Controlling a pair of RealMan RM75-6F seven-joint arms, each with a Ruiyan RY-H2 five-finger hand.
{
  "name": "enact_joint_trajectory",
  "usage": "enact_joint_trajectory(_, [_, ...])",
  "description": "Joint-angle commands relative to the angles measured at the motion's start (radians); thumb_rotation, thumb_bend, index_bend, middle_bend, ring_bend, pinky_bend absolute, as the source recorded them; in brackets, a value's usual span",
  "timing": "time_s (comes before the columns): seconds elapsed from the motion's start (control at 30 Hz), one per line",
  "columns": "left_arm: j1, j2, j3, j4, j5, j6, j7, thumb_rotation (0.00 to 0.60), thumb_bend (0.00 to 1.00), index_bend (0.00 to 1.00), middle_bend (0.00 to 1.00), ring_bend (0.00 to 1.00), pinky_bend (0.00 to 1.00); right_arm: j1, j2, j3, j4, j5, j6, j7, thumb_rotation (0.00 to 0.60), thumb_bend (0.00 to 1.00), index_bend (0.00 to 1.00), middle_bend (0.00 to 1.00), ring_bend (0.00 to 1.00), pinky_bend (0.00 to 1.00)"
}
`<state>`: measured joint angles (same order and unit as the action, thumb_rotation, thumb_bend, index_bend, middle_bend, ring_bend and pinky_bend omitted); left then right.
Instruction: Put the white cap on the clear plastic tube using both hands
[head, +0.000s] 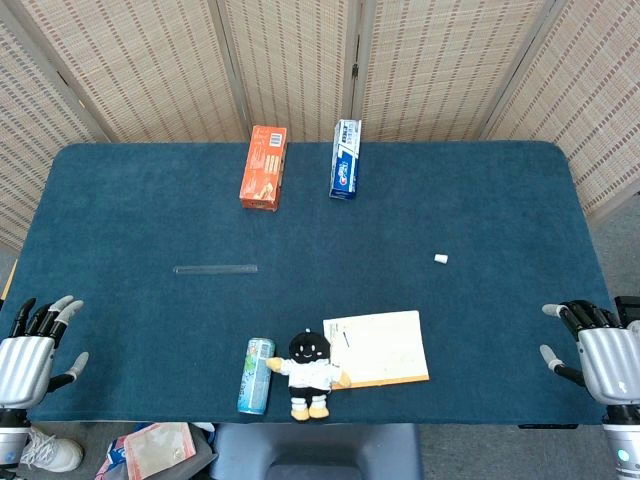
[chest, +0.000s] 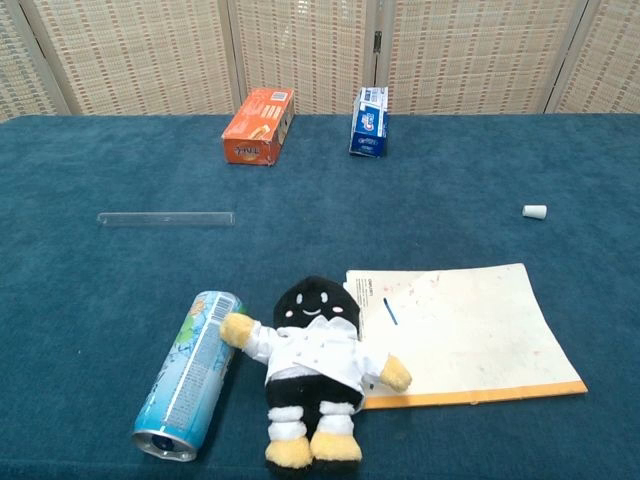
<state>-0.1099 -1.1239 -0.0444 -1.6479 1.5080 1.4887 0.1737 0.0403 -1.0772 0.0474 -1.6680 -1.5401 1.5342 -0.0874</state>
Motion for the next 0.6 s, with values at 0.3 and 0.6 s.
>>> enact_joint_trajectory(0.3, [-0.003, -0.010, -0.012, 0.005, 0.003, 0.016, -0.011, 0.600, 0.27, 0.17, 0.16, 0.18, 0.04, -0.010, 0.002, -0.001, 0.001, -0.015, 0.021, 0.016, 0.600, 0.25, 0.31, 0.34, 0.22, 0.29])
enact_joint_trajectory(0.6, [-0.087, 0.011, -0.060, -0.011, 0.007, -0.062, -0.020, 0.600, 0.27, 0.20, 0.28, 0.32, 0.19, -0.004, 0.014, 0.003, -0.012, -0.030, 0.022, 0.016, 0.600, 0.25, 0.31, 0.34, 0.22, 0.29])
